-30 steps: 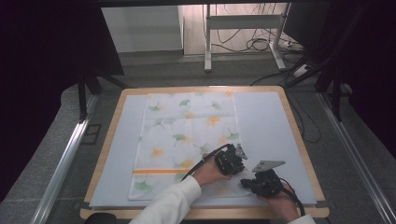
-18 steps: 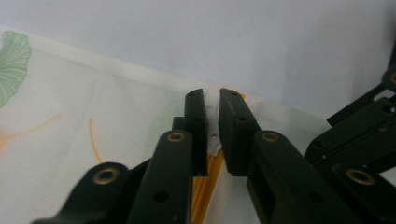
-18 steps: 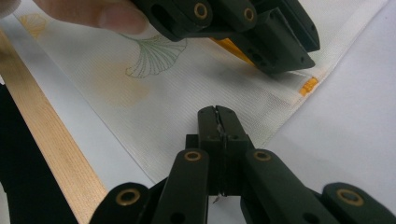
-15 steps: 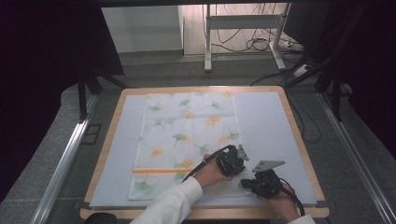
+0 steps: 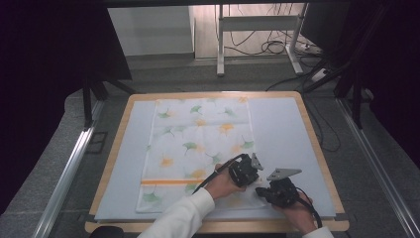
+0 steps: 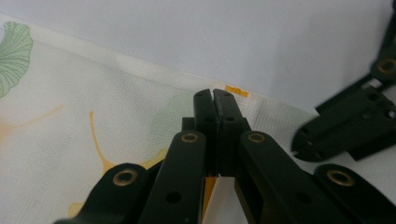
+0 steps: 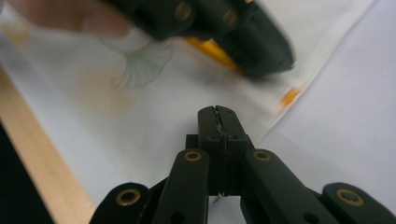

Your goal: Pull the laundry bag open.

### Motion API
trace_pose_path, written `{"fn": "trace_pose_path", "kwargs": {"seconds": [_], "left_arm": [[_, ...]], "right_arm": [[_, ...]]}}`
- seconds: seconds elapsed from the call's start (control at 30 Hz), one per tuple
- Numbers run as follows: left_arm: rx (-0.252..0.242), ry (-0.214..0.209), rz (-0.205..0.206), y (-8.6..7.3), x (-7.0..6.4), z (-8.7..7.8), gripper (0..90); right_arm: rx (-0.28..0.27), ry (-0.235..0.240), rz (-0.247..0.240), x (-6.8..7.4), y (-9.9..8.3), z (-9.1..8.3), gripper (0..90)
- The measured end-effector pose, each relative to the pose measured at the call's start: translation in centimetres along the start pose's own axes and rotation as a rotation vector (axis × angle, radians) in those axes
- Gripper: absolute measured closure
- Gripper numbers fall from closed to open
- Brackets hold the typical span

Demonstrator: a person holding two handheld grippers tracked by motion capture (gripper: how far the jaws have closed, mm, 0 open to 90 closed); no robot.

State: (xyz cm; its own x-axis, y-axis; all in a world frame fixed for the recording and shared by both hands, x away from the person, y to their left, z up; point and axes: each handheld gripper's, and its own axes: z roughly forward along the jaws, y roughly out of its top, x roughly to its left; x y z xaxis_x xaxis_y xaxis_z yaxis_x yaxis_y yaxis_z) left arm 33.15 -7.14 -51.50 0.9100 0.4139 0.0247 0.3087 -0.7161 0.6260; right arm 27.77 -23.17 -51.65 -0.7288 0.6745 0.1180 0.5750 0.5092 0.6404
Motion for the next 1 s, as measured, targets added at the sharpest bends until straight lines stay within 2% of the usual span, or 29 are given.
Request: {"fn": "trace_pose_path", "kwargs": {"seconds": [0.13, 0.23, 0.53, 0.67, 0.77, 1.0], "left_arm": [[-0.002, 0.002, 0.005, -0.1, 0.0, 0.0, 90.0], [-0.014, 0.013, 0.0, -0.1, -0.2, 0.0, 90.0], [0.008, 0.02, 0.006, -0.4, 0.0, -0.3, 90.0], [0.011, 0.017, -0.004, -0.7, 0.3, -0.5, 90.0], [0.006, 0.016, -0.013, -1.0, 0.3, -0.7, 90.0], [0.017, 0.016, 0.0, -1.2, 0.5, -0.9, 90.0]], "right_arm": [[-0.019, -0.04, 0.024, -0.8, 0.7, 0.1, 88.7], [-0.011, -0.06, 0.057, -1.4, 1.0, 0.5, 88.7], [0.001, -0.053, 0.111, -1.7, 1.0, 0.8, 89.1], [0.0, -0.037, 0.133, -1.9, 0.9, 0.8, 89.1], [-0.006, -0.033, 0.135, -2.0, 0.9, 0.8, 89.1], [-0.005, -0.033, 0.133, -2.0, 0.9, 0.8, 89.1]]}}
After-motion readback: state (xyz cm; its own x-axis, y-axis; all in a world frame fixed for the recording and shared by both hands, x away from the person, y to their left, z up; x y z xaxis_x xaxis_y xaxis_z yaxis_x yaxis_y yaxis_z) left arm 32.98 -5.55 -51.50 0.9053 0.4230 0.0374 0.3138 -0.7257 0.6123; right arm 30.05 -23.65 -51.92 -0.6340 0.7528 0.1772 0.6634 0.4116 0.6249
